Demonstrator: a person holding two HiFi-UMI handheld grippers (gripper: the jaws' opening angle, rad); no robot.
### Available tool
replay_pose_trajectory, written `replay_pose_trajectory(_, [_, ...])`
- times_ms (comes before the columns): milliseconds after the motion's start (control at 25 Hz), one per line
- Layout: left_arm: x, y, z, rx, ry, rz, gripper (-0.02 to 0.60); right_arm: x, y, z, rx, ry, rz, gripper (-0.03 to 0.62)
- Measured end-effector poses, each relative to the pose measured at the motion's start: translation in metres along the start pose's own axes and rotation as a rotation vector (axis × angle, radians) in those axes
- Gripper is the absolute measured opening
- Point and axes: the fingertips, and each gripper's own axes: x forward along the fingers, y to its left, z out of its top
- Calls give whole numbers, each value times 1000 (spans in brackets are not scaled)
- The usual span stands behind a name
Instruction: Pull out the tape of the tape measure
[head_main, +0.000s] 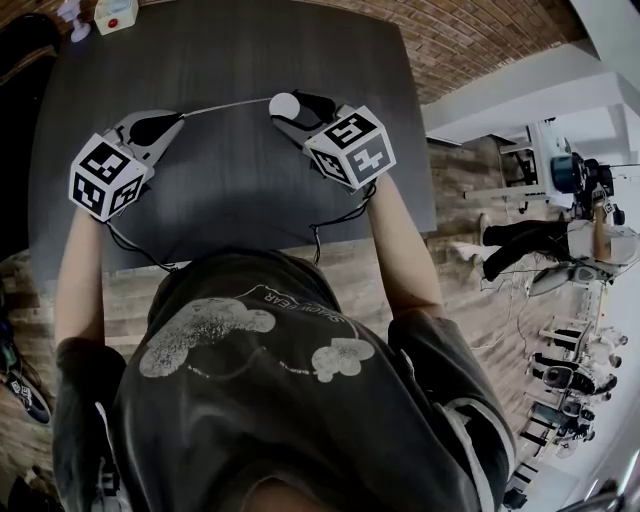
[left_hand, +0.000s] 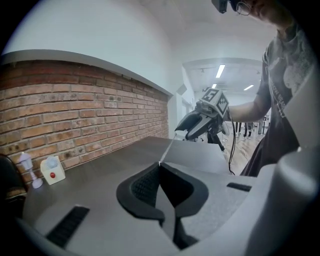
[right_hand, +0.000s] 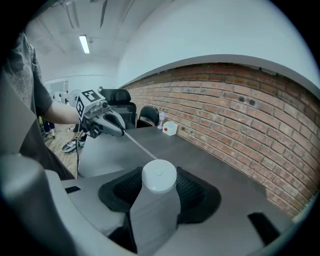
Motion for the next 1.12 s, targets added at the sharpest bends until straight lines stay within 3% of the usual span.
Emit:
replay_pose_trajectory(360, [-13, 21, -7, -156, -55, 32, 9, -13, -20, -7, 40, -10, -36, 233])
replay_pose_trajectory(960, [-11, 26, -17, -170, -28, 78, 9, -10, -22, -8, 26, -6, -45, 233])
replay_pose_trajectory(1120, [-21, 39, -23, -216, -36, 115, 10, -15, -33, -14, 47, 3, -81, 233])
